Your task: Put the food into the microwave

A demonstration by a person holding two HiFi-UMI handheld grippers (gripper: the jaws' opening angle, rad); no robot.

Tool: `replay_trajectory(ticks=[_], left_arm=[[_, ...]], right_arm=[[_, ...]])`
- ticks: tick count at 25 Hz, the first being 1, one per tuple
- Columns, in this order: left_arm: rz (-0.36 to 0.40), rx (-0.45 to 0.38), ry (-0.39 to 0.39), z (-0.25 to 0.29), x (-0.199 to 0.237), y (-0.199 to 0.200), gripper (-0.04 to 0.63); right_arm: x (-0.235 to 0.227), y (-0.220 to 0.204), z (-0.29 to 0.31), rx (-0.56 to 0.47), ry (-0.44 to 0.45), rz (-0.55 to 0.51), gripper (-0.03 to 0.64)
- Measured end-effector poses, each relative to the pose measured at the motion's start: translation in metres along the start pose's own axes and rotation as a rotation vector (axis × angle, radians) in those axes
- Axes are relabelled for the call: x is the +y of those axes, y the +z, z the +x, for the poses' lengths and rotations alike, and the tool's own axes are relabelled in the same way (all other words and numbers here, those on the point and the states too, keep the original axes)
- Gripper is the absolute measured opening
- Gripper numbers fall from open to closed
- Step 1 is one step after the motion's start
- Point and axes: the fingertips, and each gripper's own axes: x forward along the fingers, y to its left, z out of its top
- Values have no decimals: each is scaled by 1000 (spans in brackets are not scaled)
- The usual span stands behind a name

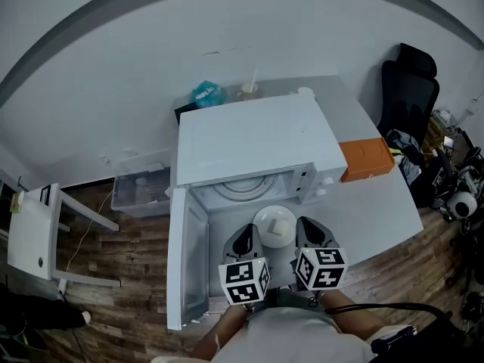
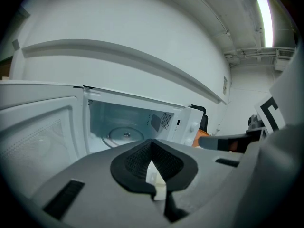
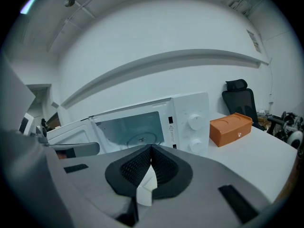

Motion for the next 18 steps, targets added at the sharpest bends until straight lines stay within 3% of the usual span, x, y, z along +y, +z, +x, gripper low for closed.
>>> replay_trajectory(ticks=[18], left_arm=[[-26, 33, -11, 20, -23, -10, 2]], right_arm=[[-9, -11, 11, 37, 69, -3, 18]])
